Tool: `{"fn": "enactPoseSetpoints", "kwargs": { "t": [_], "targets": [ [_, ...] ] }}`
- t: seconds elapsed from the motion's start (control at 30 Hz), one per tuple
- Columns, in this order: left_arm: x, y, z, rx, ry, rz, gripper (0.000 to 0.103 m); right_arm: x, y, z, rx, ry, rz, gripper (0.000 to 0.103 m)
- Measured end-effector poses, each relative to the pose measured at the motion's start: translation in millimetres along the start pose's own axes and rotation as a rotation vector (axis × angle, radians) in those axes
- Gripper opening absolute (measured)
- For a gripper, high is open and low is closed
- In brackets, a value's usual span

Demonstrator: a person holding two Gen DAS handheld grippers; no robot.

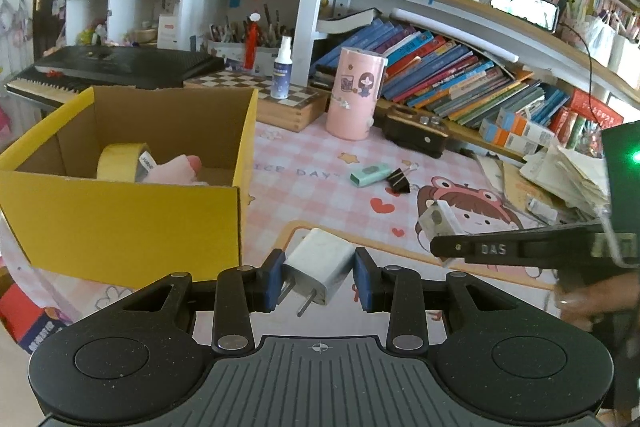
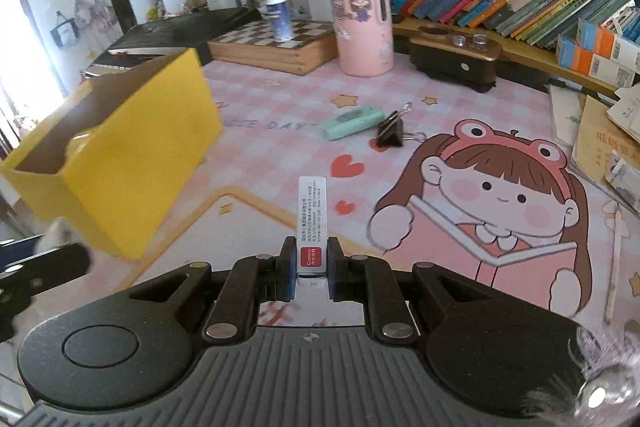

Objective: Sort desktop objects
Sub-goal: 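Carry the plug and card with both tools over the yellow box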

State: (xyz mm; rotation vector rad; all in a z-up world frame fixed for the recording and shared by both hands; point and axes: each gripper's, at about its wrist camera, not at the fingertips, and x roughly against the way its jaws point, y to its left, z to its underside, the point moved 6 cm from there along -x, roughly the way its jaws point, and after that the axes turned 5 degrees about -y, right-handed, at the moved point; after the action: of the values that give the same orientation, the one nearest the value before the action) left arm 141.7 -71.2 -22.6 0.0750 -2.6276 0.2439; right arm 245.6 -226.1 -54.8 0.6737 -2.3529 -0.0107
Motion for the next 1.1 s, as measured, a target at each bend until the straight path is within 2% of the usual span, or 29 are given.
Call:
{"fn": "enactPoseSetpoints", "kwargs": {
  "t": [0.3,1.1],
  "targets": [
    [22,26,8,-0.004,0.012,0.039,0.035,39,44,27,-0.028,0.027,-0.006,0.013],
    [104,113,47,-0.020,0.044,0.065,0.035,82,182,100,0.003,0.084,-0.037,0.013]
  ]
}}
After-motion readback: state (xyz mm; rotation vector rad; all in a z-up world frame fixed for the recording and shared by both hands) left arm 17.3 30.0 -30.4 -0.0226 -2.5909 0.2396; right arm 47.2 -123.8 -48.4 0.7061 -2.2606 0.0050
